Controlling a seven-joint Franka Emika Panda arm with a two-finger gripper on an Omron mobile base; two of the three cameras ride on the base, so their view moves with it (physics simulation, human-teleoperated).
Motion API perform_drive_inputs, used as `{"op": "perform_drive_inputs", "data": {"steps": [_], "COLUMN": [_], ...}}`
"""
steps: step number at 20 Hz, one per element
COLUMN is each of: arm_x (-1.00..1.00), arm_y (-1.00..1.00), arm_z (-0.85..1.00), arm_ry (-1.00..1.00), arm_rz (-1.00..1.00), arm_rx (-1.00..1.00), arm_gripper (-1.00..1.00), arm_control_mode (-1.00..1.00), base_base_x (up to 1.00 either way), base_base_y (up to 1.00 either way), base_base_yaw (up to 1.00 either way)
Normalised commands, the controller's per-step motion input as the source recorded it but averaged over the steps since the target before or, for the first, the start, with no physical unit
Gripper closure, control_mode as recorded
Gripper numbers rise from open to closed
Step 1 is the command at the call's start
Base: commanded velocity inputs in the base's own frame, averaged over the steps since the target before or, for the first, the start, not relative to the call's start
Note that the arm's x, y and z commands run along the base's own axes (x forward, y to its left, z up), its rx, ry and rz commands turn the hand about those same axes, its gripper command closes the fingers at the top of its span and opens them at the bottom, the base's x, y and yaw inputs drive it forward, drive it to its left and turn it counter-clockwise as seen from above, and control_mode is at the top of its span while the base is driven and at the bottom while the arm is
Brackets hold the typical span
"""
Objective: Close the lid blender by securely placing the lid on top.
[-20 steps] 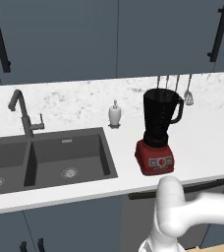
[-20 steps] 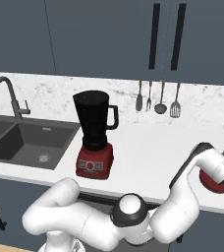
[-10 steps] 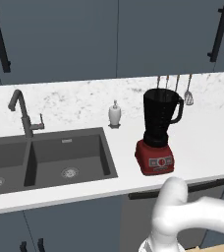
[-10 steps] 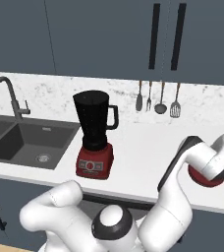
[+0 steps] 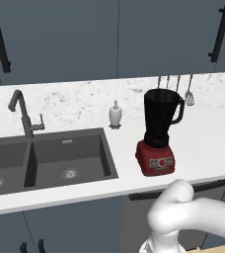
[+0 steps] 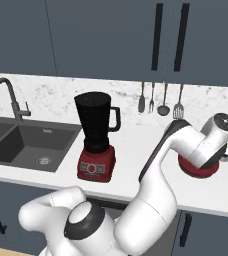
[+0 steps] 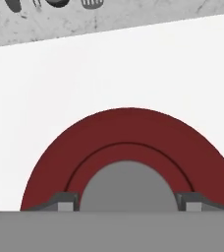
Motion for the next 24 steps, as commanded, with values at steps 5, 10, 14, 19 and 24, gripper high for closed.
{"op": "perform_drive_inputs", "data": {"steps": [5, 10, 14, 19, 24], "arm_x": [-0.18, -0.14, -0.05, -0.01, -0.03], "arm_y": [0.42, 0.40, 0.51, 0.60, 0.65], "arm_z": [1.00, 0.91, 0.76, 0.60, 0.55], "arm_ry": [0.00, -0.01, 0.00, 0.00, -0.01], "arm_rz": [0.14, 0.15, 0.14, 0.15, 0.13], "arm_rx": [0.00, 0.03, 0.02, 0.00, 0.00], "arm_gripper": [1.00, 1.00, 1.00, 1.00, 1.00], "arm_control_mode": [-1.00, -1.00, -1.00, -1.00, -1.00], "base_base_x": [0.00, 0.00, 0.00, 0.00, 0.00], "base_base_y": [0.00, 0.00, 0.00, 0.00, 0.00], "base_base_yaw": [0.00, 0.00, 0.00, 0.00, 0.00]}}
